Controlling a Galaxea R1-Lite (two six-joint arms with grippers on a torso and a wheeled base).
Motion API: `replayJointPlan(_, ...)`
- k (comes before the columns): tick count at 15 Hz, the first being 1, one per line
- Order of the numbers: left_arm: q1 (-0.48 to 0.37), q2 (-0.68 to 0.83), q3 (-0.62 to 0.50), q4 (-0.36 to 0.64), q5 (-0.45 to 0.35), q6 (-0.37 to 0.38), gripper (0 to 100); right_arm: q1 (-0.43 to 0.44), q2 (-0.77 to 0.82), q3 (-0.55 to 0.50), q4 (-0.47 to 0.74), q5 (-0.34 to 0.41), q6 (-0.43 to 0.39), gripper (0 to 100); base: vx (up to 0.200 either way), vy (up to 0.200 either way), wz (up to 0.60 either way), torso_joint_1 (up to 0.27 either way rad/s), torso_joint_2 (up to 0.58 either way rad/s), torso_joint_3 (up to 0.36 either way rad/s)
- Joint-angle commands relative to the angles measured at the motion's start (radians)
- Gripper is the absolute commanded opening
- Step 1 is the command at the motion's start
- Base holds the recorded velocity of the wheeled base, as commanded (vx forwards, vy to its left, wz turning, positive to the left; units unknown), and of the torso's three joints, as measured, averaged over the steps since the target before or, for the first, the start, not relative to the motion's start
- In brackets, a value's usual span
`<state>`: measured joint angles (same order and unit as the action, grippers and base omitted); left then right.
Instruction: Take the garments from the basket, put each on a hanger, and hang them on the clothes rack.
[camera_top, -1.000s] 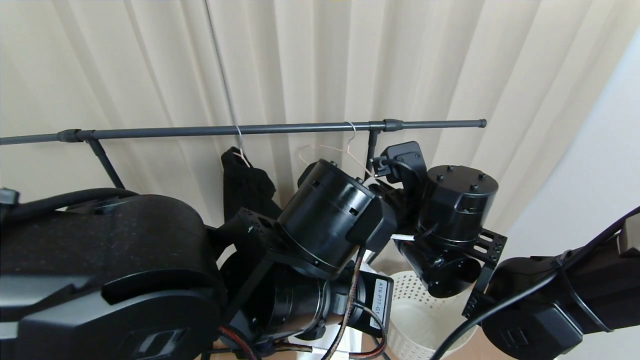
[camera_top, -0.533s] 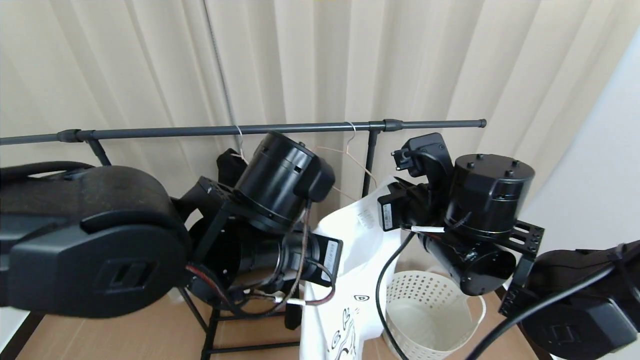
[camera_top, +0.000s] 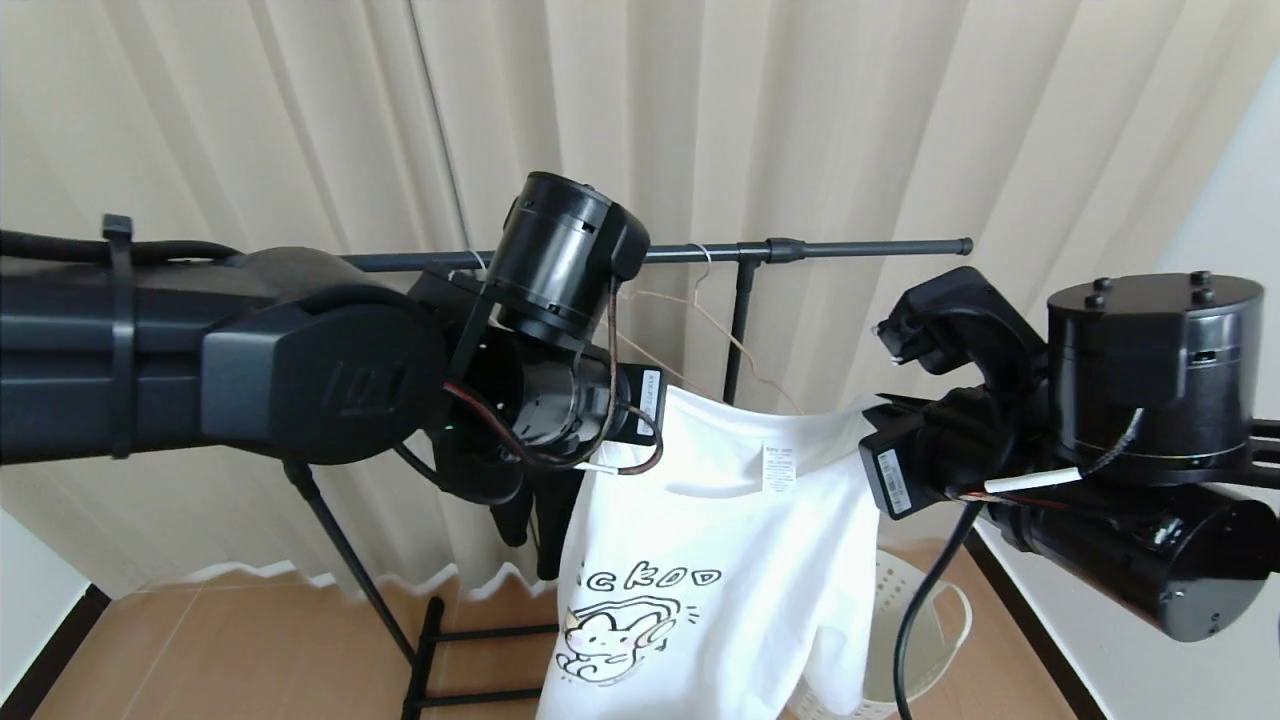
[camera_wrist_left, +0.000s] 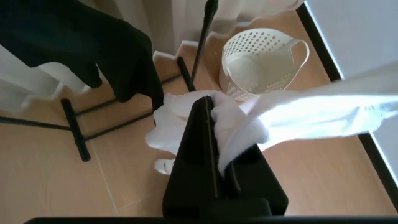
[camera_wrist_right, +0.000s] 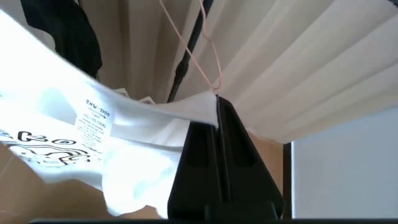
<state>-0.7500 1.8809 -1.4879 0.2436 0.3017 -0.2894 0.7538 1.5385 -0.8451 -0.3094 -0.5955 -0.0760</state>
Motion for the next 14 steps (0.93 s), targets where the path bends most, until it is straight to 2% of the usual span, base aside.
replayJointPlan(1, 0.004, 0.090, -0.075, 0.002, 0.000, 0.007, 0, 0.001, -0.057, -0.009, 0.013, -0.001, -0.001, 0, 0.000, 0.000, 0.00, 0.000, 0.00, 0.000)
replayJointPlan(14, -0.002, 0.107, -0.080, -0.004, -0.003, 0.021, 0, -0.016, -0.037, 0.001, 0.009, -0.001, -0.011, 0, 0.000, 0.000, 0.00, 0.000, 0.00, 0.000)
